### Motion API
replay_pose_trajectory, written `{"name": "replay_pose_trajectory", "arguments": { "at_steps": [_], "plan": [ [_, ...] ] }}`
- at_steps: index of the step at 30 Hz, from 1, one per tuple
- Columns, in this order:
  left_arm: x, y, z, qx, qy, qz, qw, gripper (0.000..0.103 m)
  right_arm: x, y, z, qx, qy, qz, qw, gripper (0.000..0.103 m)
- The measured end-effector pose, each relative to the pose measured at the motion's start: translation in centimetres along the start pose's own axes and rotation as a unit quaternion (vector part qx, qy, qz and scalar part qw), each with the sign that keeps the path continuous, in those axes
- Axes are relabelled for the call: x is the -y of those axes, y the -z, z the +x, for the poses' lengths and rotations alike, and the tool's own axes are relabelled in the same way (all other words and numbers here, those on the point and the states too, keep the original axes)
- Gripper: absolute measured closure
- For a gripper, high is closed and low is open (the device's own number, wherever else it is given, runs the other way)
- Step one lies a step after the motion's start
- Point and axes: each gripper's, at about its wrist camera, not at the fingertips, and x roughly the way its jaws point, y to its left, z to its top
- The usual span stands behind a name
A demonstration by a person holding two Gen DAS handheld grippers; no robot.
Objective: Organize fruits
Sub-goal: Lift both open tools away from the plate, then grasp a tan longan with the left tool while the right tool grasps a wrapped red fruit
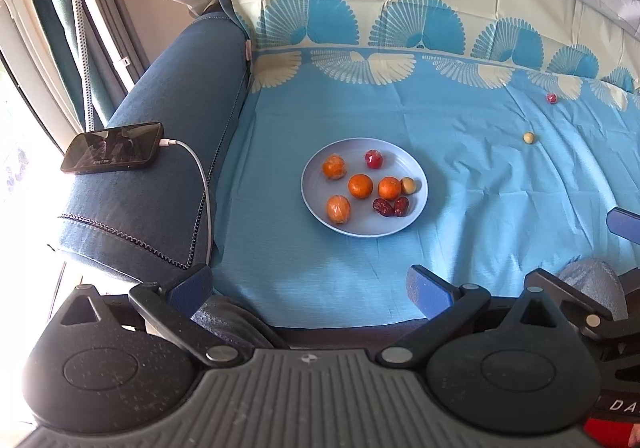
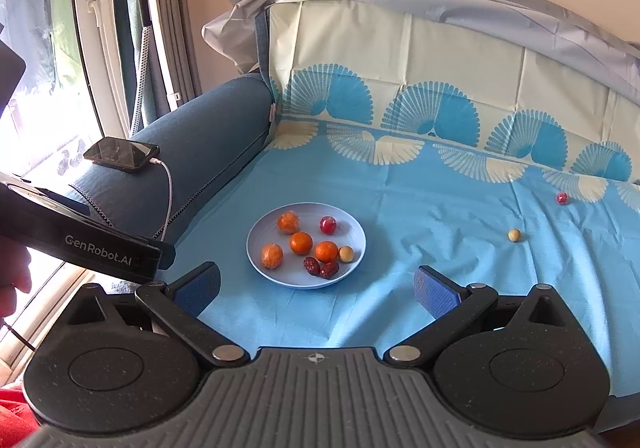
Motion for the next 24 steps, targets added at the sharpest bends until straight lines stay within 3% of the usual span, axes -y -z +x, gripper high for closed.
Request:
{"name": "replay_pose_trajectory", "arguments": {
  "at_steps": [13,20,24],
  "plan": [
    [5.5,-3.2,4.6,-0.074,0.024,0.031,0.9965,0.000,6.2,1.4,2.1,-0.031,0.016,0.084,0.996,0.001],
    [11.3,-8.0,9.1,-0.086,0.036,0.058,0.9940,0.000,14.8,1.3,3.2,-0.006,0.098,0.130,0.987,0.001],
    [17.3,-12.0,13.6,-0.073,0.046,0.090,0.9922,0.000,23.0,0.3,5.7,0.022,0.174,0.136,0.975,0.001]
  ]
}}
